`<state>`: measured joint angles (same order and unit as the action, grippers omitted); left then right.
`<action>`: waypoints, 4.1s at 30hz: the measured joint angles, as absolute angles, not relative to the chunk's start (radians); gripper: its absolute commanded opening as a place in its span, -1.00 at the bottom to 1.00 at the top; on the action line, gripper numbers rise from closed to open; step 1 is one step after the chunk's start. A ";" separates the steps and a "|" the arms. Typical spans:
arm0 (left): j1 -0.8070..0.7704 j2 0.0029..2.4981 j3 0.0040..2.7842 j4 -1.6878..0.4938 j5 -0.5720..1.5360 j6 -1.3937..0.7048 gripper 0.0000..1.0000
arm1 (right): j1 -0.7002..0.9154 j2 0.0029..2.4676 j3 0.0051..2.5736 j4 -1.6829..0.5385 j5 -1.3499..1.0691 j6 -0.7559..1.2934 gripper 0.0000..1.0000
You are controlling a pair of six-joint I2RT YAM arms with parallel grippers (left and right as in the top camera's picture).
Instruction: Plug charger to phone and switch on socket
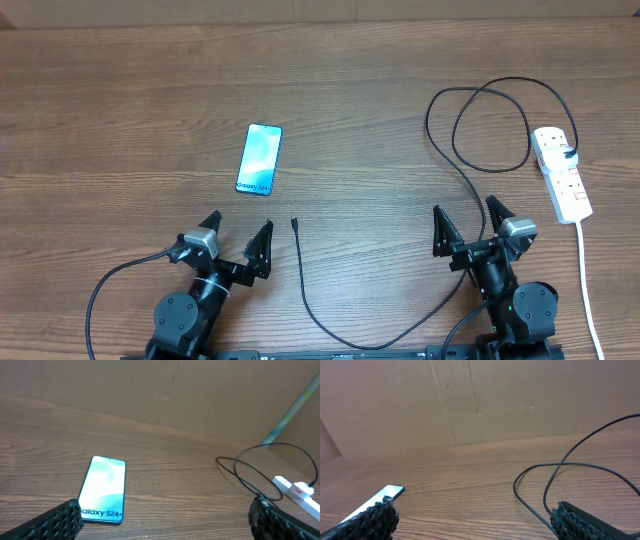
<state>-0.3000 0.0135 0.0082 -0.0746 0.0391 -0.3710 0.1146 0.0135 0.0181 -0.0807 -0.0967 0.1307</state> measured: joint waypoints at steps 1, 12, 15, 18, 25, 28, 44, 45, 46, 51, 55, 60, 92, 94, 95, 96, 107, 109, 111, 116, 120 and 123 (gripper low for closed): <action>-0.300 0.014 0.008 -0.075 0.036 -0.371 0.99 | 0.115 0.014 0.019 -0.081 -0.097 0.131 1.00; -0.300 0.014 0.008 -0.075 0.030 -0.371 0.99 | 0.115 0.014 0.019 -0.081 -0.097 0.131 1.00; -0.300 0.014 0.008 -0.056 0.029 -0.371 0.99 | 0.115 0.014 0.019 -0.081 -0.097 0.131 1.00; -0.300 0.014 0.008 -0.012 0.035 -0.371 0.99 | 0.115 0.014 0.018 -0.081 -0.097 0.130 0.99; -0.300 0.014 0.029 -0.064 0.135 -0.371 1.00 | 0.115 0.014 0.018 -0.081 -0.097 0.130 1.00; -0.300 0.014 0.095 -0.188 0.148 -0.371 0.99 | 0.115 0.014 0.019 -0.080 -0.097 0.131 1.00; -0.300 0.673 1.067 -0.881 0.119 -0.360 1.00 | 0.115 0.013 0.019 -0.081 -0.097 0.131 1.00; -0.300 0.743 1.150 -0.935 0.119 -0.355 1.00 | 0.115 0.013 0.018 -0.081 -0.097 0.131 1.00; -0.300 0.812 1.234 -0.978 0.119 -0.348 1.00 | 0.115 0.013 0.019 -0.081 -0.097 0.130 1.00; -0.300 1.209 1.754 -1.377 0.115 -0.302 1.00 | 0.115 0.011 0.019 -0.081 -0.097 0.130 1.00; -0.300 1.455 2.040 -1.559 0.112 -0.284 0.99 | 0.115 0.011 0.018 -0.080 -0.097 0.131 1.00; -0.300 1.665 2.174 -1.607 0.117 -0.281 1.00 | 0.115 0.011 0.019 -0.080 -0.097 0.131 1.00; -0.299 2.244 2.180 -1.407 -0.013 -0.277 -0.16 | 0.115 0.011 0.018 -0.081 -0.097 0.131 1.00; -0.299 2.265 2.180 -1.386 -0.033 -0.275 0.46 | 0.115 0.011 0.019 -0.081 -0.097 0.131 1.00; -0.299 2.276 2.181 -1.381 -0.041 -0.275 0.69 | 0.115 0.011 0.019 -0.081 -0.097 0.131 1.00; -0.299 2.288 2.181 -1.378 -0.047 -0.278 0.82 | 0.115 0.011 0.018 -0.081 -0.097 0.131 1.00; -0.299 2.425 2.181 -1.412 -0.069 -0.199 0.99 | 0.115 0.011 0.019 -0.081 -0.097 0.131 1.00; -0.299 2.448 2.181 -1.414 -0.071 -0.190 1.00 | 0.115 0.011 0.019 -0.081 -0.097 0.131 1.00; -0.299 2.469 2.181 -1.413 -0.073 -0.181 1.00 | 0.115 0.011 0.018 -0.081 -0.097 0.131 1.00; -0.290 2.492 2.181 -1.413 -0.073 -0.171 0.99 | 0.115 0.011 0.019 -0.081 -0.097 0.131 1.00; -0.265 2.492 2.181 -1.420 -0.073 -0.160 1.00 | 0.115 0.011 0.018 -0.081 -0.097 0.131 1.00; -0.241 2.492 2.181 -1.427 -0.072 -0.157 1.00 | 0.115 0.011 0.018 -0.081 -0.097 0.131 1.00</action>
<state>-0.2409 2.4916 2.1815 -1.4273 -0.0723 -0.1566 0.1146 0.0109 0.0181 -0.0807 -0.0971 0.1310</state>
